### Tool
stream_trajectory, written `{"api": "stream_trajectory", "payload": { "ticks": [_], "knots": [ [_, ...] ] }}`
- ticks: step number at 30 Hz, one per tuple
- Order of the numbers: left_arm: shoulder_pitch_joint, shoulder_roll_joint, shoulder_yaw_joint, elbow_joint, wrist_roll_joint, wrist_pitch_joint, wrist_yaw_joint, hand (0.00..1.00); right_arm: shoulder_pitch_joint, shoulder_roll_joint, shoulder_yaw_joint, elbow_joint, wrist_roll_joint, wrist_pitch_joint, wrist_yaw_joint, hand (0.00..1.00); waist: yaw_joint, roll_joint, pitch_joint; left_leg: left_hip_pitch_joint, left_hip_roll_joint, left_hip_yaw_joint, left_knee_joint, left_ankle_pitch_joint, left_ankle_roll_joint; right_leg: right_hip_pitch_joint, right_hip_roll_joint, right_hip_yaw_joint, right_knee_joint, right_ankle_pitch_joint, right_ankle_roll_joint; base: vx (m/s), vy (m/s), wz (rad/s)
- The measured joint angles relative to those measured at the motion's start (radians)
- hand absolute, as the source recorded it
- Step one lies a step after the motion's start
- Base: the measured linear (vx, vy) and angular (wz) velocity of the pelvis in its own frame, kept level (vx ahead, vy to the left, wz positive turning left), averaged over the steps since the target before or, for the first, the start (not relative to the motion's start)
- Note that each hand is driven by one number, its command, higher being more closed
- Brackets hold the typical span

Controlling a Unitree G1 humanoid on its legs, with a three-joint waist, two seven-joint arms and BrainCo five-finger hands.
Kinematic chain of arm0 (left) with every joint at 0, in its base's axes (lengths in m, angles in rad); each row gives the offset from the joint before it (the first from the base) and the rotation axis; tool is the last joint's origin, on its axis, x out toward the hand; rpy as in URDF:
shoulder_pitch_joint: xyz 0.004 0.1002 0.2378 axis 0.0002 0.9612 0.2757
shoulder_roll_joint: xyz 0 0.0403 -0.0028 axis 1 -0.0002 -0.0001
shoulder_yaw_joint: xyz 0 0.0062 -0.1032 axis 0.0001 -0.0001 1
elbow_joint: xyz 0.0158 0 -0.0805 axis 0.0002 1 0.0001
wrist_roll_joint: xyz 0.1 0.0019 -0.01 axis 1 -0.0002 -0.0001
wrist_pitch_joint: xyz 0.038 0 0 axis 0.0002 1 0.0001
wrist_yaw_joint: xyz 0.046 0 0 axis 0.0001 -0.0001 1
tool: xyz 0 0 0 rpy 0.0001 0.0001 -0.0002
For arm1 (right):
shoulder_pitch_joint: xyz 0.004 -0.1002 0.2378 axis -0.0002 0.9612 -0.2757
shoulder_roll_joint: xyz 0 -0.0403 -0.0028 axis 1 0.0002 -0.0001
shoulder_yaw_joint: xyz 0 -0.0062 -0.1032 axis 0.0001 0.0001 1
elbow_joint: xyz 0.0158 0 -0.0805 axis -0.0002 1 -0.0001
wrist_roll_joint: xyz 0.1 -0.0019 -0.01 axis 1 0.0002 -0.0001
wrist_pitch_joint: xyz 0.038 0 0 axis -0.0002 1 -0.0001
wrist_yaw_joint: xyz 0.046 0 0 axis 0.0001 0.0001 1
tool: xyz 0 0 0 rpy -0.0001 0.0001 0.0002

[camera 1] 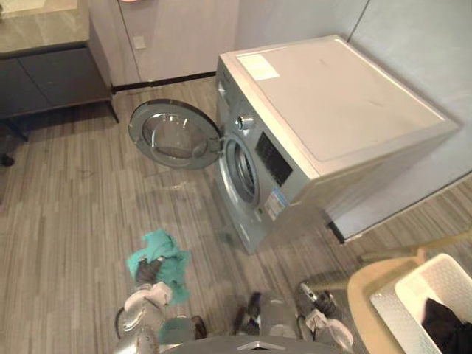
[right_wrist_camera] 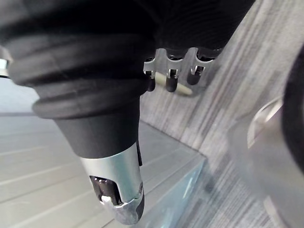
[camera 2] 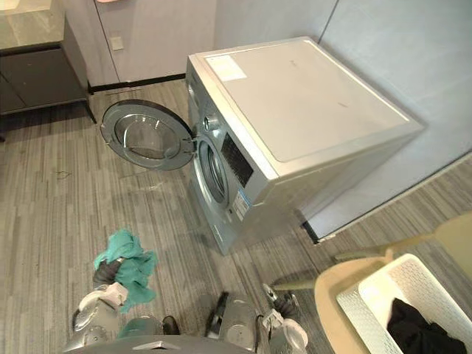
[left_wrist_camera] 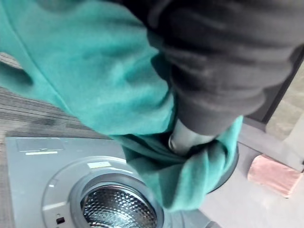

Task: Pick up the laundry basket with both hands and put the clothes into the washing machine.

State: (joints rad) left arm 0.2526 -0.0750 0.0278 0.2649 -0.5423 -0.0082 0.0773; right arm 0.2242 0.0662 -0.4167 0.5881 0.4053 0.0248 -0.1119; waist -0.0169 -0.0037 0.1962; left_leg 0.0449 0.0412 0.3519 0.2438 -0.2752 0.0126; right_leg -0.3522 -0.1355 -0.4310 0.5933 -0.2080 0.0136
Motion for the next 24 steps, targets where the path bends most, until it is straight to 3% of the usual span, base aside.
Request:
{"api": "stream_trajectory", "payload": {
  "ticks": [2,3,4,6,8,10,12,13,16,18,20,21,22,23,24],
  "knots": [
    [-0.03,0.0,-0.013,0.023,0.008,0.0,-0.016,1.0,0.02,0.0,-0.025,0.036,0.003,0.001,-0.001,0.0,-0.02,-0.011,-0.008,0.058,-0.017,-0.046,-0.038,-0.023,-0.037,0.001,0.026,0.038,-0.197,0.092,-0.015,0.5,-0.083,0.53],
    [-0.036,0.0,-0.023,0.026,0.01,-0.001,-0.019,1.0,0.036,0.0,-0.04,0.039,0.011,0.001,-0.002,0.0,-0.033,-0.024,-0.022,0.084,-0.022,-0.068,-0.036,-0.051,-0.047,0.005,0.03,0.084,-0.216,0.14,-0.047,0.53,-0.144,0.57],
    [-0.037,0.0,-0.034,0.029,0.013,-0.001,-0.019,1.0,0.042,0.001,-0.048,0.04,0.023,0.0,-0.003,0.0,-0.034,-0.021,-0.028,0.101,-0.017,-0.082,-0.031,-0.069,-0.059,0.013,0.038,0.092,-0.201,0.176,-0.084,0.47,-0.148,0.36],
    [-0.033,0.0,-0.079,0.035,0.017,0.001,-0.027,1.0,0.046,0.004,-0.071,0.042,0.044,-0.005,-0.005,0.0,-0.048,0.025,-0.052,0.128,0.039,-0.106,0.015,-0.082,-0.077,0.041,0.064,0.05,-0.139,0.086,-0.092,0.65,-0.168,0.25],
    [-0.03,0.001,-0.095,0.026,0.015,0.002,-0.034,1.0,0.02,0.003,-0.069,0.035,0.071,-0.005,-0.006,0.0,-0.054,0.037,-0.053,0.077,0.093,-0.112,0.25,-0.064,-0.09,0.109,0.085,0.031,-0.13,0.042,-0.113,0.71,-0.183,0.13],
    [-0.021,0.002,-0.104,0.007,0.014,0.002,-0.044,1.0,0.019,0.0,-0.085,-0.008,0.099,-0.014,-0.041,0.0,-0.042,0.071,-0.051,-0.112,0.179,-0.2,0.769,0.098,-0.103,0.261,0.149,0.055,-0.217,0.016,-0.117,0.56,-0.074,-0.11],
    [0.002,0.003,-0.08,-0.031,0.014,0.001,-0.05,1.0,0.063,-0.008,-0.075,-0.025,0.099,-0.015,-0.053,0.0,-0.022,0.073,-0.044,-0.219,0.193,-0.226,1.017,0.113,-0.097,0.356,0.178,0.125,-0.272,0.004,-0.11,0.45,0.01,-0.83],
    [0.02,0.003,-0.066,-0.041,0.015,0.001,-0.05,1.0,0.072,-0.004,-0.065,-0.026,0.099,-0.015,-0.066,0.0,-0.014,0.072,-0.044,-0.264,0.197,-0.226,1.065,0.108,-0.089,0.388,0.183,0.168,-0.293,0.004,-0.109,0.41,0.067,-1.52],
    [0.048,0.002,-0.029,-0.054,0.015,0.001,-0.037,1.0,0.095,-0.001,-0.034,-0.088,0.099,-0.012,-0.11,0.0,0.006,0.064,-0.038,-0.395,0.262,-0.232,0.964,0.073,-0.037,0.441,0.182,0.317,-0.341,0.002,-0.089,0.29,0.163,-1.62],
    [0.057,0.001,-0.017,-0.058,0.013,0.001,-0.021,1.0,0.124,-0.003,-0.006,-0.152,0.098,-0.021,-0.124,0.0,0.016,0.05,-0.038,-0.403,0.3,-0.266,0.73,0.067,-0.024,0.445,0.163,0.419,-0.33,-0.022,-0.064,0.24,0.335,-1.74],
    [0.08,0.0,-0.017,-0.06,0.013,0.001,-0.015,1.0,0.151,-0.03,0.017,-0.208,0.097,-0.037,-0.133,0.0,0.011,0.045,-0.049,-0.314,0.284,-0.428,0.313,0.087,-0.023,0.423,0.143,0.56,-0.272,-0.08,-0.014,0.21,0.426,-1.66],
    [0.086,0.0,-0.017,-0.06,0.013,0.001,-0.015,1.0,0.158,-0.039,0.019,-0.217,0.093,-0.04,-0.132,0.0,0.015,0.047,-0.058,-0.294,0.275,-0.48,0.251,0.094,-0.035,0.407,0.141,0.597,-0.248,-0.101,-0.001,0.19,0.42,-1.68],
    [0.1,-0.001,-0.014,-0.06,0.014,0.001,-0.014,1.0,0.168,-0.062,0.018,-0.221,0.084,-0.049,-0.132,0.0,0.015,0.052,-0.081,-0.269,0.253,-0.549,0.201,0.112,-0.06,0.381,0.134,0.667,-0.205,-0.135,0.042,0.32,0.703,-1.49],
    [0.114,0.0,-0.008,-0.059,0.015,0.002,-0.013,1.0,0.176,-0.088,0.009,-0.218,0.08,-0.055,-0.133,0.0,0.003,0.076,-0.104,-0.256,0.248,-0.533,0.199,0.098,-0.155,0.379,0.13,0.71,-0.19,-0.162,0.084,0.32,0.704,-1.24],
    [0.115,0.001,-0.001,-0.056,0.015,0.002,-0.01,1.0,0.182,-0.087,0.002,-0.215,0.08,-0.047,-0.136,0.0,-0.012,0.06,-0.109,-0.255,0.237,-0.506,0.215,0.085,-0.243,0.385,0.106,0.725,-0.195,-0.171,0.099,0.25,0.579,-0.66]
  ]
}}
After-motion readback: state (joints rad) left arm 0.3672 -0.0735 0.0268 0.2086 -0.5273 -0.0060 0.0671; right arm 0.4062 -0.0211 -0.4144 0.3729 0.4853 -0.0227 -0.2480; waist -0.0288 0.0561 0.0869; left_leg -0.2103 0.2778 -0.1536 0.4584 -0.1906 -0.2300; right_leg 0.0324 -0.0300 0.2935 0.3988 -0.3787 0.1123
